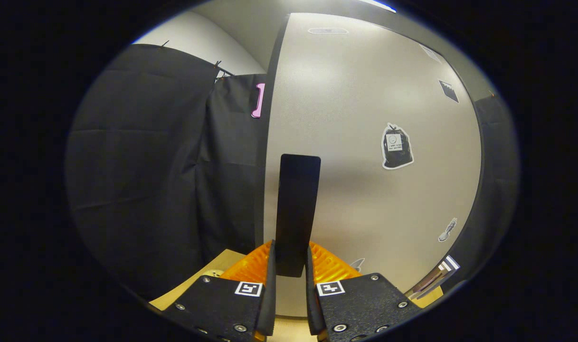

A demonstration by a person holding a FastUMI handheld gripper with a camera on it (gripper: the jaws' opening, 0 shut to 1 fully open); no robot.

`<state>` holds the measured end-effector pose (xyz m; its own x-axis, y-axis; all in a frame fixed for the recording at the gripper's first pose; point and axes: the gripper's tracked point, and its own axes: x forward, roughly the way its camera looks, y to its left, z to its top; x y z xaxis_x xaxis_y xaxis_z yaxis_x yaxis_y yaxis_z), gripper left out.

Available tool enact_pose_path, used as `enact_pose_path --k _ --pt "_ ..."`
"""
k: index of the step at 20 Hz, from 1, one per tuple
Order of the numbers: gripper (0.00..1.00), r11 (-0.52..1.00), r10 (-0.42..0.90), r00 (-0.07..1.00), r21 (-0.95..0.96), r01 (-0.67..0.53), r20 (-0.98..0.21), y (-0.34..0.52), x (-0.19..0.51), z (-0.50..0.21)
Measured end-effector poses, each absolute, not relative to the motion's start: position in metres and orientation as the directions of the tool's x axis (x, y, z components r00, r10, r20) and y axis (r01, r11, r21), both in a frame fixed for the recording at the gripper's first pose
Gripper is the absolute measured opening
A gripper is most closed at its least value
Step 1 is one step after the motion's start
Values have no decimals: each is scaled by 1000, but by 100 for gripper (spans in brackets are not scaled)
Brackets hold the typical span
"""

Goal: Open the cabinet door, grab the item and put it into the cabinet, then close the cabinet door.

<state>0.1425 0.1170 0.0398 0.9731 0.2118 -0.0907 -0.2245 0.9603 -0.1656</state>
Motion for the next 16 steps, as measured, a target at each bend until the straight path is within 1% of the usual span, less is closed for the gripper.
enact_pose_path --k 6,16 --pt "27 944 266 956 -168 -284 -122 115 133 39" --pt "28 883 427 893 -151 -445 -141 110 115 40"
